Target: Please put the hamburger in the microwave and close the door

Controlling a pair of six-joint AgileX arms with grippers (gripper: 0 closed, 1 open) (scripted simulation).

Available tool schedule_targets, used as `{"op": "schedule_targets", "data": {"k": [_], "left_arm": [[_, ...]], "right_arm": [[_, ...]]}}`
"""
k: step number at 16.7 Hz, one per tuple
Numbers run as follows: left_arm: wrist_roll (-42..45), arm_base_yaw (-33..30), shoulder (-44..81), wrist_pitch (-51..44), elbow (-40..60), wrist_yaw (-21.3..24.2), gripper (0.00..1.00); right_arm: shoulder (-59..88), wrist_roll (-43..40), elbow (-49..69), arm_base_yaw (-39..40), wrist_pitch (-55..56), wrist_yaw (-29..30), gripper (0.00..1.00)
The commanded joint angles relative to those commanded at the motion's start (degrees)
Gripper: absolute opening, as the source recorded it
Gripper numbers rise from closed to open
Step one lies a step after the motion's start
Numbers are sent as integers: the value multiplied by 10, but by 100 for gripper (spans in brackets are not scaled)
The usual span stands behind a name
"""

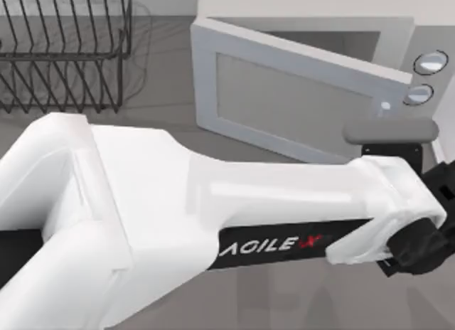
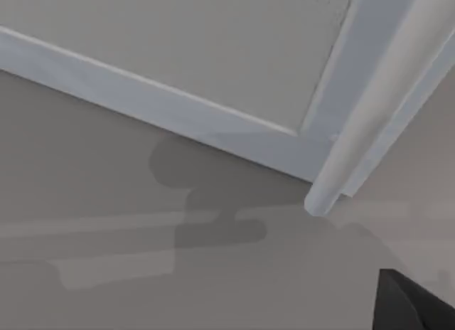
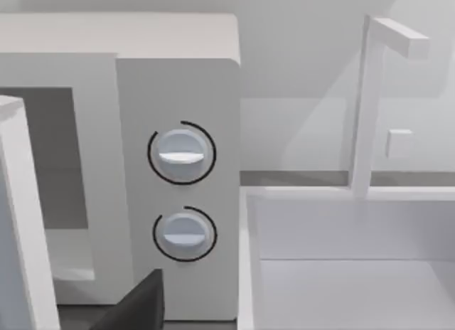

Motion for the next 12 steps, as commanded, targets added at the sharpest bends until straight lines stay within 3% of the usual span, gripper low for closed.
{"op": "schedule_targets", "data": {"k": [5,12], "left_arm": [[10,12,6,5,9,7,0],[114,108,98,41,132,62,0]], "right_arm": [[0,0,0,0,0,0,100],[0,0,0,0,0,0,100]]}}
